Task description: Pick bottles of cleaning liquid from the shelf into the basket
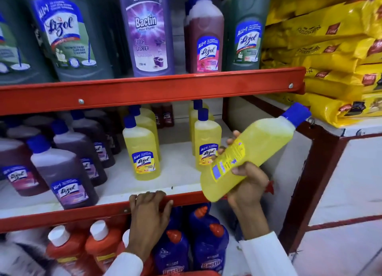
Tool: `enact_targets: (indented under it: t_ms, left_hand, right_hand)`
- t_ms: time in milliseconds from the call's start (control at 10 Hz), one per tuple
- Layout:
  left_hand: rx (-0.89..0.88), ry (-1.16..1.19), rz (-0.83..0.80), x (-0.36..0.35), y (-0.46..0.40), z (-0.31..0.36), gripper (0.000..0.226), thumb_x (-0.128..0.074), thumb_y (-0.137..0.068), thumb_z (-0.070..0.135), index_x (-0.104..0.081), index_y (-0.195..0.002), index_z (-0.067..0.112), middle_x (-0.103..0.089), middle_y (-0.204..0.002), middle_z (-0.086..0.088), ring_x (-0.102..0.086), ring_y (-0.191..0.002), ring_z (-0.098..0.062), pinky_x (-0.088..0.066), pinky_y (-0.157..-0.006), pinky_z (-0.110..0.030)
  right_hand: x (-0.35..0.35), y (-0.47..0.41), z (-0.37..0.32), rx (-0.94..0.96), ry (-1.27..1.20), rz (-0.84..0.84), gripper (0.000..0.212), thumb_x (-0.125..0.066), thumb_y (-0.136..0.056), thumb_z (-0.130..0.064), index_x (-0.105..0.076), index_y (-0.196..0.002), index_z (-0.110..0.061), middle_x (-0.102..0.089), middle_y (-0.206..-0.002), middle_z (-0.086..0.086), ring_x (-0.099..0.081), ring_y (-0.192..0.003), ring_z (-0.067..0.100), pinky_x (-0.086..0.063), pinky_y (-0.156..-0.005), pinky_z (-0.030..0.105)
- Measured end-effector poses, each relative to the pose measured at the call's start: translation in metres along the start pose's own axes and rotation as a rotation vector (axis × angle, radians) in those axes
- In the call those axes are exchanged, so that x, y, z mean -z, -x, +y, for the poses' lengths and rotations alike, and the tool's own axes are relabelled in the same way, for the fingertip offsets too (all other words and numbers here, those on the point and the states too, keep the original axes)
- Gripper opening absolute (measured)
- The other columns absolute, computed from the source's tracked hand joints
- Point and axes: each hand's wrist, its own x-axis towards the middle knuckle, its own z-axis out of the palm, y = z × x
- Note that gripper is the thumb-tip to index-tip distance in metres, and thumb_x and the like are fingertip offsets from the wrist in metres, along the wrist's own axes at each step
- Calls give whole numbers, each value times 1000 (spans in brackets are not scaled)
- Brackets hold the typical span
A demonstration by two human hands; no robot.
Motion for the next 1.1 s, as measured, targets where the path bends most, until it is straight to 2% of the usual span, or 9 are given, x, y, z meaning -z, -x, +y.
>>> enact_targets:
  t_ms: [100,200,300,400,500,600,700,1000,1100]
  left_hand:
    - [9,11,1,0,0,1,21,-54,-83,47,-60,-93,29,-68,-82,2,-59,-85,-28,-36,-89,-46]
    - [19,23,-9,0,0,1,21,-54,-83,47,-60,-94,29,-68,-82,2,-59,-86,-27,-39,-92,-48]
    - [23,25,-9,0,-1,1,20,-55,-84,46,-60,-93,29,-67,-82,2,-59,-86,-26,-39,-92,-49]
    - [24,17,-7,-1,-1,1,20,-55,-84,47,-60,-93,29,-67,-82,2,-59,-86,-26,-39,-93,-49]
    - [28,15,-4,0,-1,3,20,-55,-84,46,-60,-92,29,-67,-81,3,-58,-85,-25,-38,-92,-47]
    - [27,17,1,1,-1,4,19,-56,-83,45,-60,-91,29,-67,-80,3,-58,-84,-26,-38,-92,-48]
    - [20,21,4,1,-1,4,18,-56,-83,45,-60,-90,28,-66,-80,2,-58,-83,-26,-38,-92,-49]
    - [19,6,-17,4,-1,6,21,-54,-82,46,-60,-92,29,-68,-82,2,-59,-85,-26,-37,-91,-47]
    - [7,9,-36,7,-2,8,29,-53,-81,49,-61,-101,29,-71,-94,1,-61,-95,-25,-39,-95,-47]
  right_hand:
    - [2,-10,10,238,385,383,60,-67,-60,-7,-52,-118,2,-64,-85,4,-62,-67,10,-50,-59,19]
    - [9,-18,23,361,615,478,87,-84,-67,-12,-35,-139,-6,-58,-116,10,-63,-90,7,-47,-62,4]
    - [24,-29,39,350,752,463,94,-89,-68,-8,-31,-141,-7,-50,-131,12,-60,-105,15,-46,-68,-1]
    - [36,-42,57,264,823,435,95,-92,-68,-17,-31,-141,-8,-48,-137,13,-57,-118,24,-47,-69,-2]
    - [43,-48,72,203,884,390,98,-92,-67,-22,-30,-142,-11,-46,-139,11,-57,-121,26,-56,-83,17]
    - [45,-48,81,175,952,373,100,-93,-66,-23,-30,-142,-11,-45,-139,10,-54,-120,23,-57,-96,46]
    - [47,-47,90,160,1024,347,101,-93,-65,-29,-30,-143,-14,-44,-138,8,-51,-123,24,-54,-100,53]
    - [41,-42,93,138,1093,352,105,-94,-60,-36,-31,-141,-17,-44,-136,6,-49,-125,25,-54,-99,55]
    - [40,-36,86,170,1120,362,113,-93,-58,-46,-28,-146,-19,-41,-142,7,-43,-132,27,-51,-102,57]
